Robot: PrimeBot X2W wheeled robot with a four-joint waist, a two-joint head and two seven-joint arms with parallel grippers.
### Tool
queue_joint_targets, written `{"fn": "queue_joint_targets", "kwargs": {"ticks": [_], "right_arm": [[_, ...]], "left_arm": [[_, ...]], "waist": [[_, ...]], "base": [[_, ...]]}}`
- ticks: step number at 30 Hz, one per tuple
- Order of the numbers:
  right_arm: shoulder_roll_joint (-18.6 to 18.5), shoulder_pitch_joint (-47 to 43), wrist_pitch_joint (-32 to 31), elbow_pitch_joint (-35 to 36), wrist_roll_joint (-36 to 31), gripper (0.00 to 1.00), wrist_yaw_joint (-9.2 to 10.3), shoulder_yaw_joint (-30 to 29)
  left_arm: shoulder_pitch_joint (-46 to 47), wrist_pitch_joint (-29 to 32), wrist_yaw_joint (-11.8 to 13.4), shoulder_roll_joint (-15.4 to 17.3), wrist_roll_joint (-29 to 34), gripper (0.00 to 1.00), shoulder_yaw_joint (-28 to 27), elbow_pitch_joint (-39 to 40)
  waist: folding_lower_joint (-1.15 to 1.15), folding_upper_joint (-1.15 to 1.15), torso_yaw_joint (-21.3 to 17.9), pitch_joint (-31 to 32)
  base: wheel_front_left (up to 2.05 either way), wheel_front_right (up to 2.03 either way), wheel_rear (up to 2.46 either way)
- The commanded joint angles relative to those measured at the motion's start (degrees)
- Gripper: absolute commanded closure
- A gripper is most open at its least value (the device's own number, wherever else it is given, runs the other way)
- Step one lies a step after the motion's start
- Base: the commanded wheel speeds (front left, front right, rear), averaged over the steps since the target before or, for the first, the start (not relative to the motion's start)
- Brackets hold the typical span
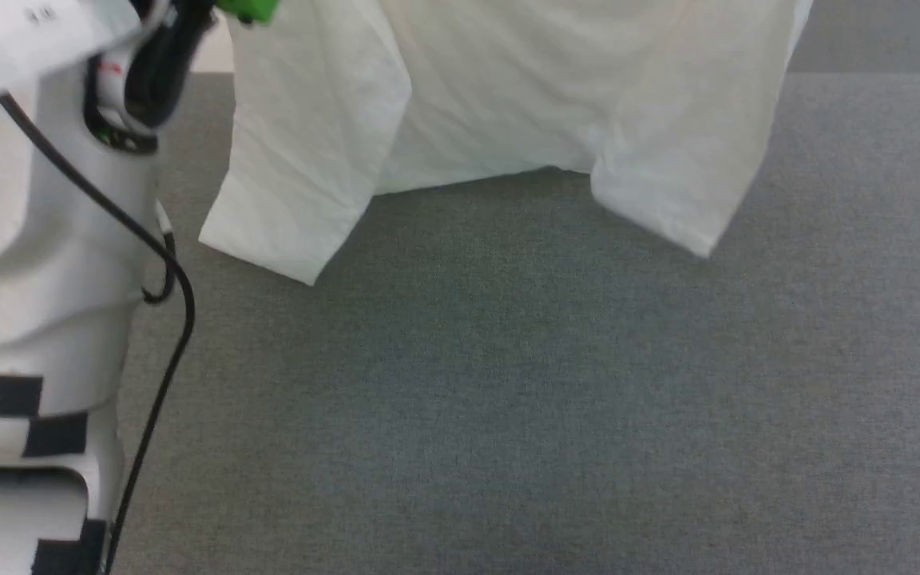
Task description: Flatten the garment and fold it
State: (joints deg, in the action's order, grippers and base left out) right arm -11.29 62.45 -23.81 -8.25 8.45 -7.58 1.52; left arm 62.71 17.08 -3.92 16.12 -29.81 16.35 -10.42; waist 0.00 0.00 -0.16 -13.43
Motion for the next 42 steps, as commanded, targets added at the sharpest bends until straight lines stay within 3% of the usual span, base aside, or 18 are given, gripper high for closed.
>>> {"fn": "queue_joint_targets", "kwargs": {"ticks": [1,6,14,21,30,42], "right_arm": [[-0.26,2.22,0.78,-1.27,-0.87,1.0,0.09,0.19],[-0.69,11.69,4.01,-8.93,-4.67,1.0,0.09,1.18],[-0.39,23.7,11.39,-20.26,-13.28,1.0,0.09,0.38],[0.39,29.02,16.68,-28.44,-19.72,1.0,0.09,-1.2],[-0.33,32.82,21.86,-34.13,-26.02,1.0,0.09,-2.89],[-1.82,31.18,27.47,-38.42,-24.84,1.0,0.09,0.29]], "left_arm": [[2.16,-0.03,0.34,0.01,0.55,1.0,-0.14,-0.73],[10.32,-3.1,2.89,-0.07,3.32,1.0,-1.53,-4.64],[22.01,-12.0,4.15,-0.53,7.93,1.0,-1.53,-11.29],[26.98,-17.44,3.79,-2.18,8.9,1.0,-0.74,-18.96],[30.4,-26.21,3.71,-1.97,10.18,1.0,-0.71,-23.45],[25.74,-30.71,0.1,-0.03,7.84,1.0,-1.38,-24.96]], "waist": [[0.0,0.0,-0.66,-2.94],[0.0,0.0,-1.21,-7.78],[0.0,0.0,-1.74,-13.94],[0.0,0.0,-1.35,-16.35],[0.0,0.0,-0.19,-20.62],[0.0,0.0,1.46,-22.73]], "base": [[0.0,0.0,0.0],[0.0,0.0,0.0],[0.0,0.0,0.0],[0.0,0.0,0.0],[0.0,0.0,0.0],[0.0,0.0,0.0]]}}
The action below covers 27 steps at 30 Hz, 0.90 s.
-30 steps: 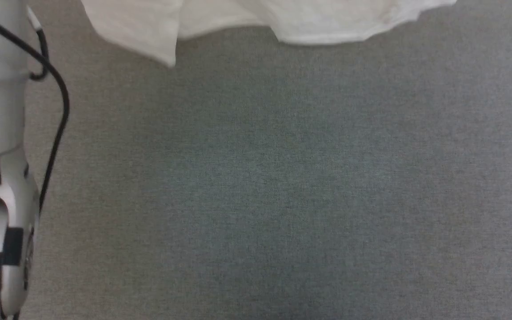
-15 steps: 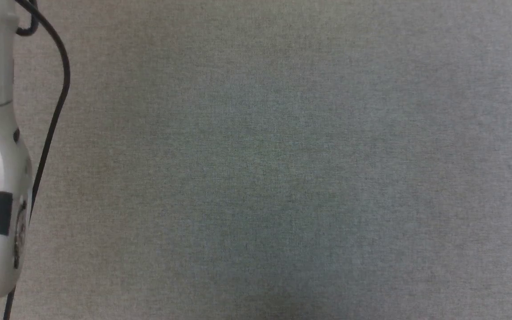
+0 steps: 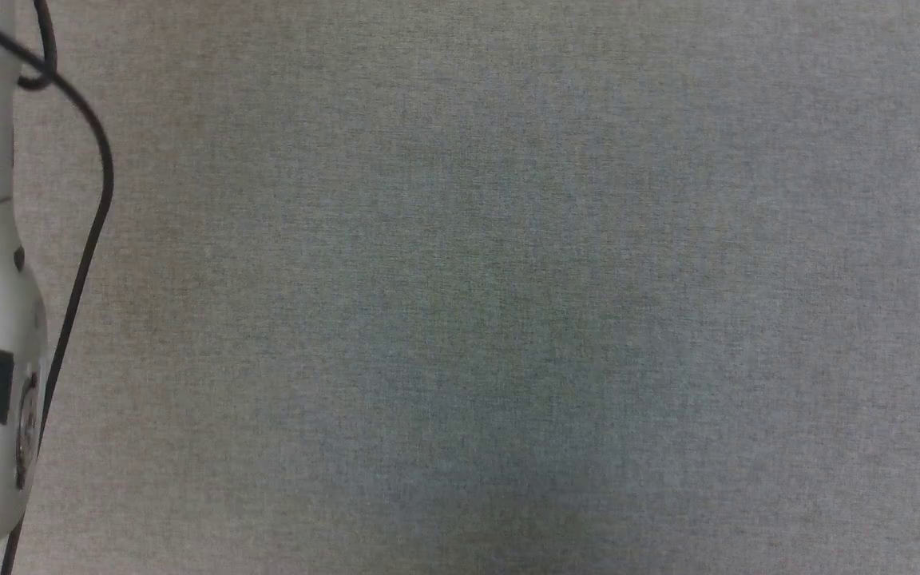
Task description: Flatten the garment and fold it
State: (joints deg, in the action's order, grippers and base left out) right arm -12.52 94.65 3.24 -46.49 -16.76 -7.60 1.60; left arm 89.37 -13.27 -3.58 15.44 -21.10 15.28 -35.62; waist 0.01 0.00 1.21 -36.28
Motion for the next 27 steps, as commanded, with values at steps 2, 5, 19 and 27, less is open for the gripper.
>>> {"fn": "queue_joint_targets", "kwargs": {"ticks": [2,5,19,27], "right_arm": [[-1.23,-1.56,1.26,-0.25,2.04,1.0,0.11,2.09],[-2.5,-3.31,1.53,-0.09,5.68,1.0,0.11,5.96],[-18.37,-35.1,-14.58,30.79,31.75,1.0,0.11,9.89],[-14.74,-59.32,-23.01,50.18,34.52,1.0,0.11,3.11]], "left_arm": [[-2.24,0.29,-1.24,1.29,-1.36,1.0,0.33,0.87],[-5.29,2.46,-2.62,2.52,-2.45,1.0,1.98,3.13],[-37.32,17.12,0.4,9.96,-15.45,1.0,1.89,34.54],[-55.16,17.96,3.73,11.82,-15.81,1.0,3.69,45.5]], "waist": [[-0.01,0.0,0.24,0.6],[-0.01,0.0,0.32,1.78],[-0.01,0.0,2.29,9.31],[-0.01,0.0,2.09,14.48]], "base": [[0.0,0.0,0.0],[0.0,0.0,0.0],[0.0,0.0,0.0],[0.0,0.0,0.0]]}}
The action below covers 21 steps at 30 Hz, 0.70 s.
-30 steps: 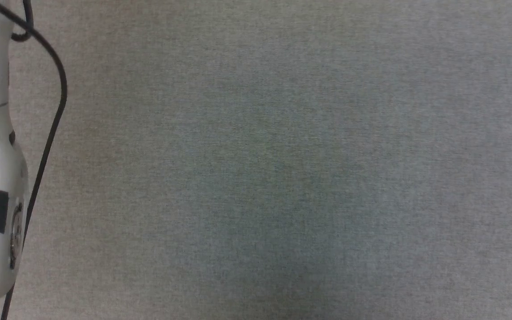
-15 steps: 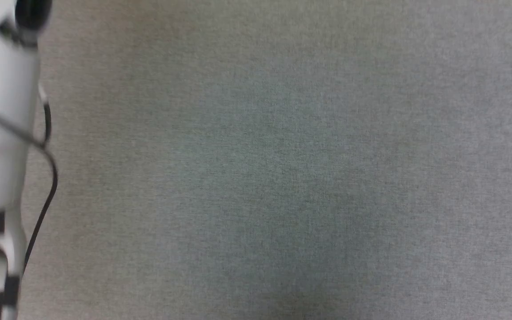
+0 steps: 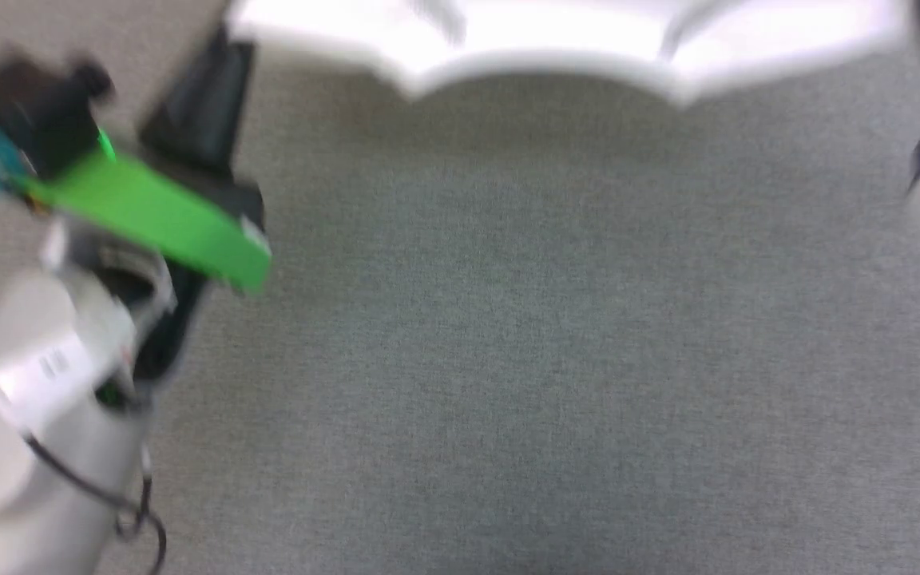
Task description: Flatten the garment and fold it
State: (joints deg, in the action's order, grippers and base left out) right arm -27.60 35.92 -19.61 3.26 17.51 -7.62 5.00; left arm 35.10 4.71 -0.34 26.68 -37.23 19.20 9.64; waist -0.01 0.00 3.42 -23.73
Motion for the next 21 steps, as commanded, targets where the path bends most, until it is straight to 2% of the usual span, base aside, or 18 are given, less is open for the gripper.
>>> {"fn": "queue_joint_targets", "kwargs": {"ticks": [1,10,16,21], "right_arm": [[1.15,-2.82,-0.92,2.21,0.35,1.0,0.13,-0.68],[8.29,-21.22,-4.59,13.3,0.0,1.0,0.13,-6.81],[12.73,-31.67,-6.23,16.39,-0.27,1.0,0.13,-10.91],[14.69,-38.85,-8.82,17.34,0.35,1.0,0.13,-11.13]], "left_arm": [[-2.78,-0.08,0.82,0.72,0.49,1.0,0.16,1.15],[-19.94,-0.22,4.17,2.91,3.25,1.0,4.68,6.05],[-27.01,0.76,5.56,3.77,3.68,1.0,7.19,6.88],[-31.66,2.4,6.29,4.27,3.08,1.0,9.2,6.97]], "waist": [[0.01,0.0,-0.22,2.45],[0.01,0.0,-0.37,8.24],[0.01,0.0,0.0,11.36],[0.01,0.0,-0.2,13.59]], "base": [[0.0,0.0,0.0],[0.0,0.0,0.0],[0.0,0.0,0.0],[0.0,0.0,0.0]]}}
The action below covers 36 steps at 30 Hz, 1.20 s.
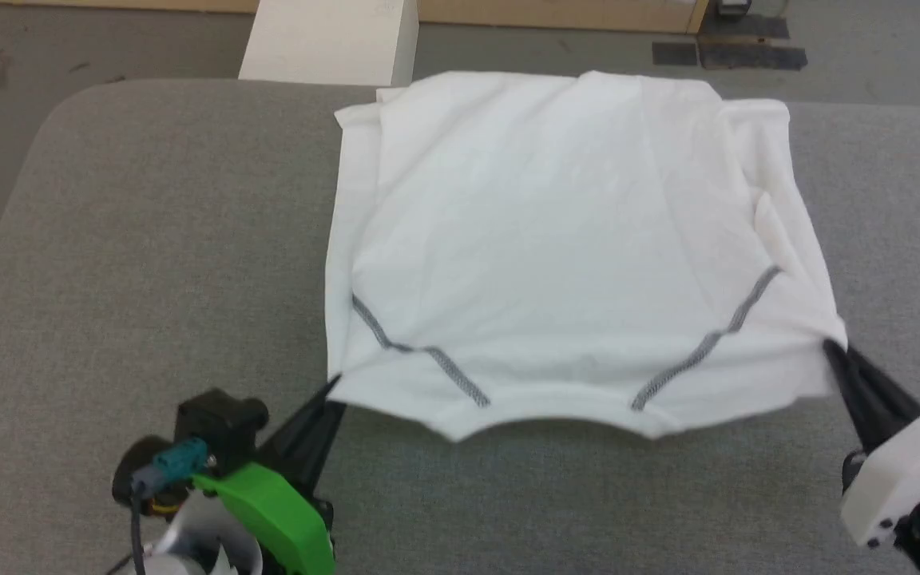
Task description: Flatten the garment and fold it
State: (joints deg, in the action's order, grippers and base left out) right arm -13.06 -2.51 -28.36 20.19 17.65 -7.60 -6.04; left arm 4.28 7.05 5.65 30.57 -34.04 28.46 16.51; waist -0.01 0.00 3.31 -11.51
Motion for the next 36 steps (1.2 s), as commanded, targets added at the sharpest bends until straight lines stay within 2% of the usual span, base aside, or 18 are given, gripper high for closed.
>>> {"fn": "queue_joint_targets", "kwargs": {"ticks": [1,8,26,31,36], "right_arm": [[0.34,-1.68,-0.59,0.52,0.44,1.0,0.11,0.15],[0.8,-8.4,-4.57,0.65,1.62,1.0,0.11,1.87],[2.24,-21.28,-12.85,3.47,3.44,1.0,0.11,1.41],[2.84,-22.89,-13.17,3.25,3.27,1.0,0.11,1.69],[2.17,-23.71,-11.51,0.04,2.0,1.0,0.11,4.01]], "left_arm": [[-1.84,0.41,0.53,0.51,-0.27,1.0,0.3,0.12],[-7.54,2.21,1.84,1.22,-2.1,1.0,1.61,0.63],[-18.85,7.15,4.88,2.55,-7.35,1.0,4.44,5.12],[-19.31,6.91,4.69,2.37,-7.65,1.0,4.78,4.39],[-18.19,6.33,2.99,1.32,-7.85,1.0,5.88,-0.42]], "waist": [[0.01,0.0,-0.2,1.94],[0.01,0.0,-0.91,5.79],[0.01,0.0,-1.63,11.56],[0.01,0.0,-1.45,12.29],[0.01,0.0,-1.18,12.35]], "base": [[0.0,0.0,0.0],[0.0,0.0,0.0],[0.0,0.0,0.0],[0.0,0.0,0.0],[0.0,0.0,0.0]]}}
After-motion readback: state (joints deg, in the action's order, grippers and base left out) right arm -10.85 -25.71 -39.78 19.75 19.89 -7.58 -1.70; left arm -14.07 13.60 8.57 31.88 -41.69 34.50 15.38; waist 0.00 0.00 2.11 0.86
